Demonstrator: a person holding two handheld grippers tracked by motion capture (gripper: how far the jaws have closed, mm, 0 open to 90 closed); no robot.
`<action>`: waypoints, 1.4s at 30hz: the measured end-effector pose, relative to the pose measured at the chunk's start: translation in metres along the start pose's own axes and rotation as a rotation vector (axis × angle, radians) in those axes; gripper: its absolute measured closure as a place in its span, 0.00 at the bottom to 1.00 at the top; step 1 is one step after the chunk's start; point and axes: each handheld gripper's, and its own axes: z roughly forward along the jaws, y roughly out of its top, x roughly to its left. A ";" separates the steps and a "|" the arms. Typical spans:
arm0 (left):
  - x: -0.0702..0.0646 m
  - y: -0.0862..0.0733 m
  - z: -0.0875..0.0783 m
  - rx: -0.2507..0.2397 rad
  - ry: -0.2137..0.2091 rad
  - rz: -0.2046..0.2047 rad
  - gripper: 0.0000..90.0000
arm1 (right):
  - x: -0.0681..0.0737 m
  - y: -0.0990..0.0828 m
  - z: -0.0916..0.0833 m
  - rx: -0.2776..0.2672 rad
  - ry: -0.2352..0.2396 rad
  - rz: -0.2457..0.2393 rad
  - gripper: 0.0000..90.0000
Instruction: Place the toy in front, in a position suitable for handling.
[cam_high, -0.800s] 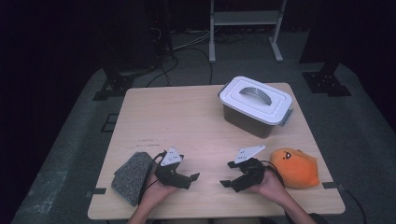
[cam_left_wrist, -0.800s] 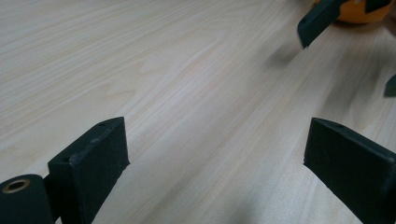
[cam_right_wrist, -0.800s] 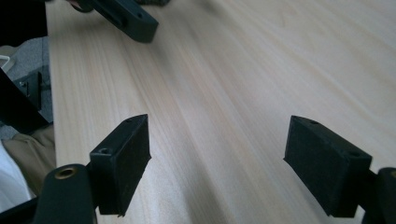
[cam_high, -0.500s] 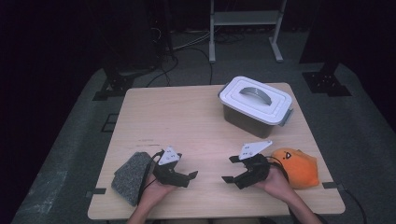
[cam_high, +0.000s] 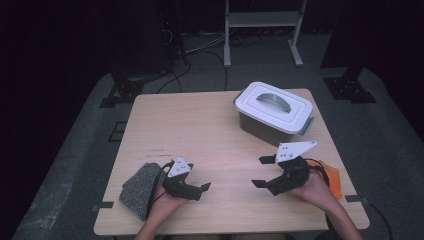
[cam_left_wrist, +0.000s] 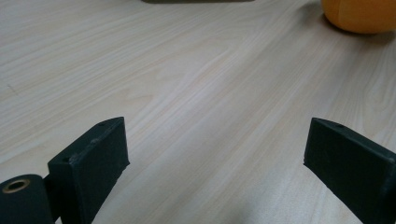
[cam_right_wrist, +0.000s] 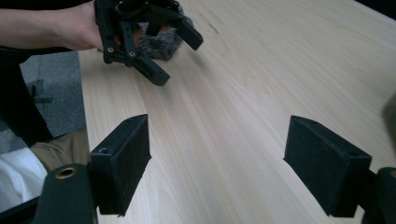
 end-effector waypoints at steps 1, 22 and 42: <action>0.001 0.000 -0.001 0.000 0.001 -0.003 0.06 | -0.002 0.000 -0.004 -0.001 -0.008 -0.001 0.23; 0.006 0.001 -0.008 -0.005 0.027 -0.003 0.06 | -0.032 -0.034 -0.064 0.048 -0.051 0.062 0.22; 0.010 0.001 -0.013 -0.012 0.035 -0.012 0.06 | -0.069 -0.088 -0.095 0.081 -0.136 0.201 0.22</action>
